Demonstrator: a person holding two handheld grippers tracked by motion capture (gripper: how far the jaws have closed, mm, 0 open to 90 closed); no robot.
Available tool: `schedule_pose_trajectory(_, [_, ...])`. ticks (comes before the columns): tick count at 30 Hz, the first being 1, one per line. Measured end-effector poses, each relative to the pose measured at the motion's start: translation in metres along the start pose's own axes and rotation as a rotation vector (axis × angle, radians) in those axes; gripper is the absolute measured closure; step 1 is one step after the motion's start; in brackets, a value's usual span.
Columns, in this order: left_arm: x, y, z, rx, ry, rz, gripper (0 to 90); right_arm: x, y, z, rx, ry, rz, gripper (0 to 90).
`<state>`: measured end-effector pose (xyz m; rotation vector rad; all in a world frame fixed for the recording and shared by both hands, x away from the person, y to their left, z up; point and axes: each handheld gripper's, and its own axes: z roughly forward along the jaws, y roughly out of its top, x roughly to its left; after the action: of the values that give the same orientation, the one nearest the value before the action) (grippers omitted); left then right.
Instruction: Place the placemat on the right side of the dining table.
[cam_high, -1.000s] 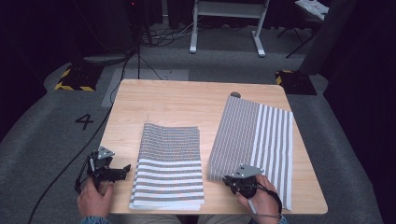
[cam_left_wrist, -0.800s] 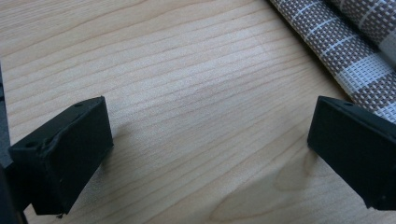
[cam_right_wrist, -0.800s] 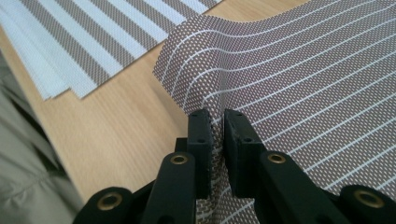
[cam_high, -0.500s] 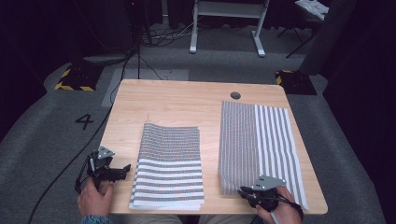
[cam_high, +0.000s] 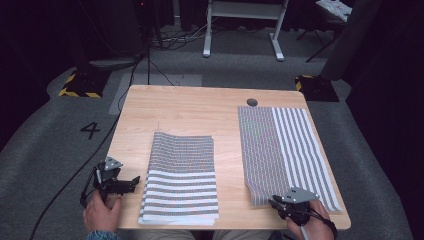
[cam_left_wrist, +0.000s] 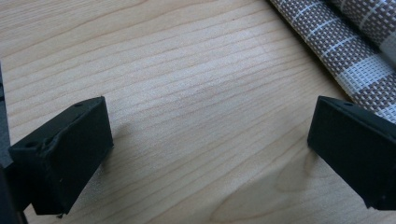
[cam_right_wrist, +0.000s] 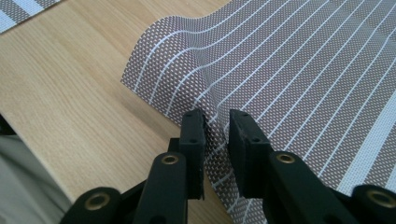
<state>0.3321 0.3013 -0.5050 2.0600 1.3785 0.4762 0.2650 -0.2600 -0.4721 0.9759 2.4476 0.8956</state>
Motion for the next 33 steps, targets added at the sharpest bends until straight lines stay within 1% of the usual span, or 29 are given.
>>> schedule_pose_trajectory(2, [0.0,0.0,0.0,0.002,-0.003,0.001,0.0,-0.003,0.0,0.001,-0.01,-0.006,-0.004,78.3])
schedule_pose_trajectory(4, [0.0,0.0,0.0,0.001,0.0,-0.001,0.1,-0.005,0.0,0.004,-0.017,-0.009,0.009,78.5])
schedule_pose_trajectory(10, [0.0,0.0,0.0,0.0,0.0,0.0,0.0,-0.012,0.0,0.009,-0.019,-0.029,0.01,78.2])
schedule_pose_trajectory(14, [0.0,0.0,0.0,0.0,0.0,0.0,0.1,-0.015,0.0,0.01,-0.024,-0.034,0.016,77.9])
schedule_pose_trajectory(18, [0.0,0.0,0.0,0.0,0.0,0.0,0.1,-0.016,0.0,0.012,-0.032,-0.036,0.037,77.4])
schedule_pose_trajectory(20, [0.0,0.0,0.0,0.0,-0.001,0.001,0.1,-0.017,0.0,0.014,-0.03,-0.039,0.031,76.7])
schedule_pose_trajectory(21, [0.0,0.0,0.0,0.0,0.0,0.0,0.1,-0.017,0.0,0.015,-0.035,-0.037,0.041,76.5])
schedule_pose_trajectory(25, [0.0,0.0,0.0,0.001,0.0,-0.001,0.1,-0.018,0.0,0.014,-0.041,-0.041,0.045,76.0])
schedule_pose_trajectory(27, [0.0,0.0,0.0,0.0,-0.001,0.0,0.1,-0.017,0.0,0.014,-0.043,-0.035,0.053,73.3])
schedule_pose_trajectory(28, [0.0,0.0,0.0,0.001,0.0,0.0,0.0,-0.016,0.0,0.013,-0.048,-0.035,0.064,71.0])
schedule_pose_trajectory(30, [0.0,0.0,0.0,0.002,-0.001,0.0,0.1,-0.015,0.001,0.011,-0.059,-0.021,0.069,65.1])
schedule_pose_trajectory(31, [0.0,0.0,0.0,0.001,-0.001,-0.001,0.1,-0.013,0.001,0.009,-0.067,-0.012,0.082,61.6])
schedule_pose_trajectory(32, [0.0,0.0,0.0,0.002,-0.001,0.0,0.1,-0.011,0.002,0.007,-0.089,0.005,0.112,58.8])
schedule_pose_trajectory(33, [0.0,0.0,0.0,0.001,-0.001,-0.001,0.1,-0.01,0.003,0.006,-0.099,0.017,0.122,59.1])
